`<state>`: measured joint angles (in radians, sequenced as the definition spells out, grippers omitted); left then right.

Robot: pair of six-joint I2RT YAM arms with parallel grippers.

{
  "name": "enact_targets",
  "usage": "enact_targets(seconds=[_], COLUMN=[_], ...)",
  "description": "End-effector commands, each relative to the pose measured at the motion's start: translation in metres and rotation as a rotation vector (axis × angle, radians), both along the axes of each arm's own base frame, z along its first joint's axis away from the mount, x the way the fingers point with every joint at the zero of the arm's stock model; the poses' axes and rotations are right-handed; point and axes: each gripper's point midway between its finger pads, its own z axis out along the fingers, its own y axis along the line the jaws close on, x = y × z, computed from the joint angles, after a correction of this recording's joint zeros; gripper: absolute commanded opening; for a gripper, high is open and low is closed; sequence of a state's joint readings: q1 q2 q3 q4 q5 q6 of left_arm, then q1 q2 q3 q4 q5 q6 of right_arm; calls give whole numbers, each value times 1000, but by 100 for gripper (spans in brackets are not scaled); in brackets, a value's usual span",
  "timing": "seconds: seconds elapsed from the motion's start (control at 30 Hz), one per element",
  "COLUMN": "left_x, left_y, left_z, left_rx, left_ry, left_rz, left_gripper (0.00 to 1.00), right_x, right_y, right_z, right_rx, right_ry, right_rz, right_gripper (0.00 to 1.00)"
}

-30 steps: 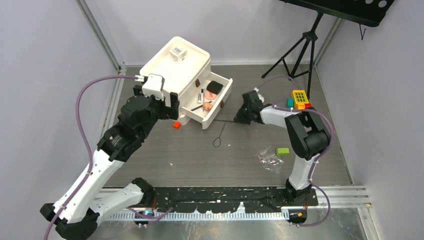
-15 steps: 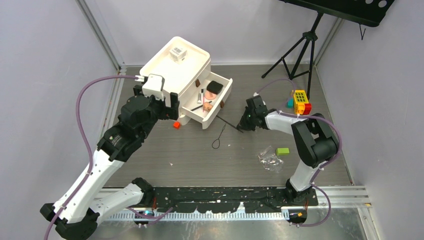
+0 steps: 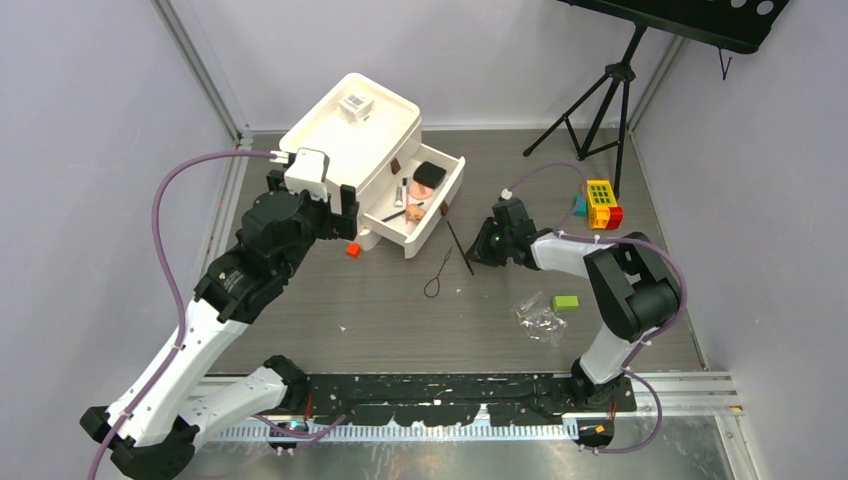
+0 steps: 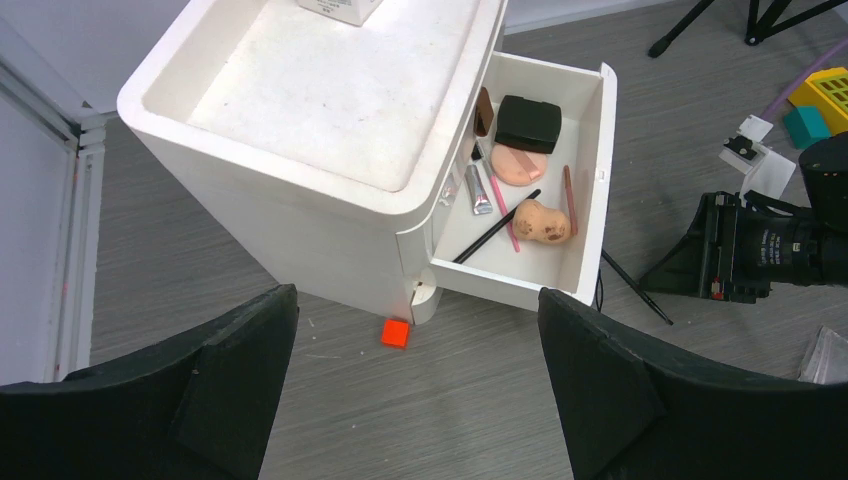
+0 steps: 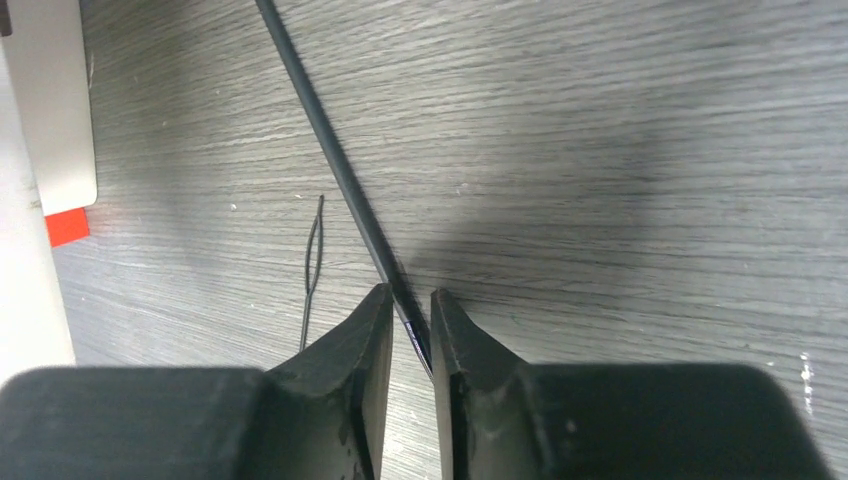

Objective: Organize the makeup
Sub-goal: Move the makeup brush to the center of the board.

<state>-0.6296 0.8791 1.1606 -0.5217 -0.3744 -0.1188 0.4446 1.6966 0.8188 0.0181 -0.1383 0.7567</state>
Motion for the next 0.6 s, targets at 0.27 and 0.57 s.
enact_targets(seconds=[0.27,0.57], left_x=[-1,0], left_y=[5,4], left_z=[8,7], left_rx=[-3,3], left_ry=[-30,-27], left_rz=[10,12], left_gripper=[92,92], right_x=[13,2], right_y=[-6,-4], right_z=[-2,-21], right_rx=[-257,-450], right_ry=[-76,-139], right_rz=[76,133], right_gripper=[33,33])
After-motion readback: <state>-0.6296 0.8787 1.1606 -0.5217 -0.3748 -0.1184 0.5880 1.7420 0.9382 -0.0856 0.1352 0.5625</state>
